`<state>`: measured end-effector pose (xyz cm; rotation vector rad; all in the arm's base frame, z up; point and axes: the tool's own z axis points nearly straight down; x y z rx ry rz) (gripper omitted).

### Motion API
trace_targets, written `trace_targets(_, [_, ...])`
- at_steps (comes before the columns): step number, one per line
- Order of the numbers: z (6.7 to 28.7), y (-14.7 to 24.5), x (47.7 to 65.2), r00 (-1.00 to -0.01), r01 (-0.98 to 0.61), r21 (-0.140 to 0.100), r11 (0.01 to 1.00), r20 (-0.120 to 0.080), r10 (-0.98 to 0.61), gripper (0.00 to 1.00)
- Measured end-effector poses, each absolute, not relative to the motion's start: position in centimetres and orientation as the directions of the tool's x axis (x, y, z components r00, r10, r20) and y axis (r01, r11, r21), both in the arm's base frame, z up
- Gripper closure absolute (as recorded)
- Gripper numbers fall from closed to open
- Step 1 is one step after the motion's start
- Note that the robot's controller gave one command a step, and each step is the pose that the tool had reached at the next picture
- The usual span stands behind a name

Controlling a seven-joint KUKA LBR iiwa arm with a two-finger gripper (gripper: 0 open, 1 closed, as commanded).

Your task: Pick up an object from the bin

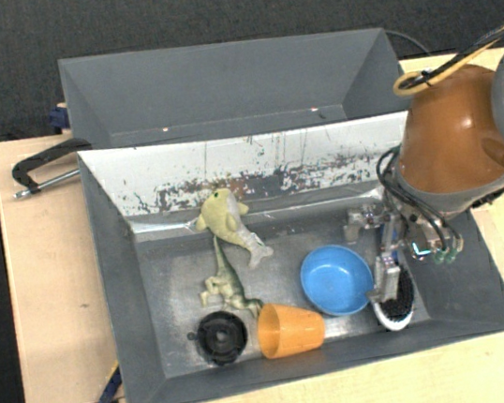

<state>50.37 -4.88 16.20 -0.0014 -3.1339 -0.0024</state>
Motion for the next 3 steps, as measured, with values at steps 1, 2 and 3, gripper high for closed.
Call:
trace_targets(1, [8.5,-2.0,53.5,-0.997,-0.073,0.003,0.997,0.001,-0.073,0.00])
trace_targets(2, [8.8,-2.1,53.6,-0.997,-0.072,0.001,0.997,-0.002,-0.072,1.00])
trace_targets(3, [22.5,-1.8,52.1,-0.997,-0.070,-0.001,0.998,-0.015,-0.070,1.00])
